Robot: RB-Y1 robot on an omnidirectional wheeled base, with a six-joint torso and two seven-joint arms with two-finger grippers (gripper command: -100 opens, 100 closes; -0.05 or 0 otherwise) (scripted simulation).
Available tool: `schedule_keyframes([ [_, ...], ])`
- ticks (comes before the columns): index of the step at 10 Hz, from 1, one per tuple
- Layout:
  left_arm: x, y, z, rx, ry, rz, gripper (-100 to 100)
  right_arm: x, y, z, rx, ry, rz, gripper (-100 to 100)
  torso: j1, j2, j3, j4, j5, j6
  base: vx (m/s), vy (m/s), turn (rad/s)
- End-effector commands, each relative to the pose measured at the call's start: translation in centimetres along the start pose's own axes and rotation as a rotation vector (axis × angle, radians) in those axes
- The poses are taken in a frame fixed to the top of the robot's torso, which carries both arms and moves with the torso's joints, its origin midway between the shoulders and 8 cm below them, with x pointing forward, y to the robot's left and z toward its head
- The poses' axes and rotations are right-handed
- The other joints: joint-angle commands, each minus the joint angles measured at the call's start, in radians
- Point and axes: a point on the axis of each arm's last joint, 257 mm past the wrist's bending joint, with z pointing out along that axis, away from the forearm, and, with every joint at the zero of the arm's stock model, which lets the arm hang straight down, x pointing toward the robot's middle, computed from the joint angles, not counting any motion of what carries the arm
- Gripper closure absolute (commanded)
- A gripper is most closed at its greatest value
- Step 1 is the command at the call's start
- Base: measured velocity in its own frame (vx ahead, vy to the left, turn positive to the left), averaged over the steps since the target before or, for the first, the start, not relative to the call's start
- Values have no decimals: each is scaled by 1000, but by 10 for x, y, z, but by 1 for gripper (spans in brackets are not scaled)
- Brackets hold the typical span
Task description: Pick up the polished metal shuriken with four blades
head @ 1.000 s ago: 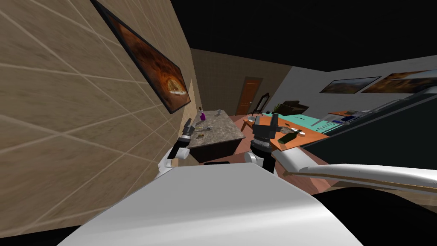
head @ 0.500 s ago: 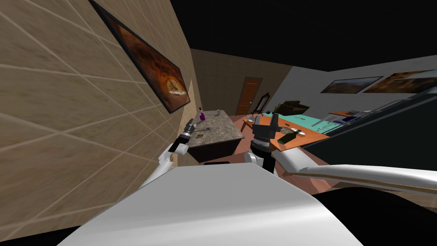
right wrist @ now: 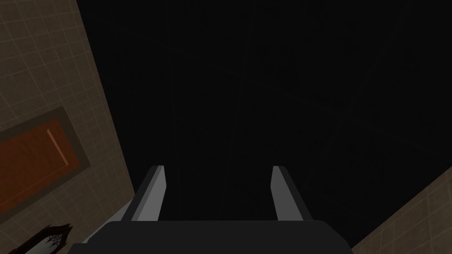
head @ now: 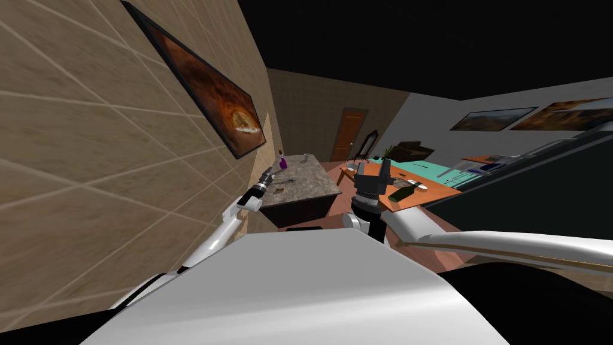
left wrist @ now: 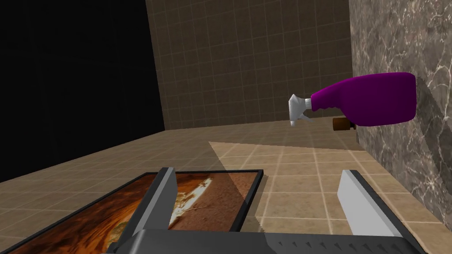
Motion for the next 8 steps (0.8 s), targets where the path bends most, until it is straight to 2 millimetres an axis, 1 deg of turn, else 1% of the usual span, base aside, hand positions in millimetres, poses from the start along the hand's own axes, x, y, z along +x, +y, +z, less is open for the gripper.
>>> schedule_keyframes([
  [1, -6, 12, 0, -28, -5, 2, -100, 0, 0, 0, 0, 0, 0, 0, 0, 0, 0, 0, 0, 0, -2, -10, 0],
  [2, -19, 25, 8, -88, -6, 9, -100, 0, 0, 0, 0, 0, 0, 0, 1, 0, 0, 0, 0, 0, -6, -24, -12],
  [3, -23, 34, 7, -107, -14, 10, -100, 0, 0, 0, 0, 0, 0, 0, 0, 0, 0, 0, 0, 0, -4, -24, -8],
  [4, -38, 43, 14, -154, -19, 17, -100, 0, 0, 0, 0, 0, 0, 0, 0, 0, 0, 0, 0, 0, -2, -30, -26],
  [5, -43, 57, 10, -191, -30, 17, -100, 0, 0, 0, 0, 0, 0, 0, 0, 0, 0, 0, 0, 0, 2, -27, -17],
  [6, -55, 60, 18, -226, -34, 20, -100, 0, 0, 0, 0, 0, 0, 0, 0, 0, 0, 0, 0, 0, -3, -31, -46],
  [7, -65, 79, 12, -276, -51, 24, -100, 0, 0, 0, 0, 0, 0, 0, 0, 0, 0, 0, 0, 0, -3, -26, -25],
  [8, -66, 80, 11, -279, -52, 24, -100, 0, 0, 0, 0, 0, 0, 0, 0, 0, 0, 0, 0, 0, -1, -13, 8],
])
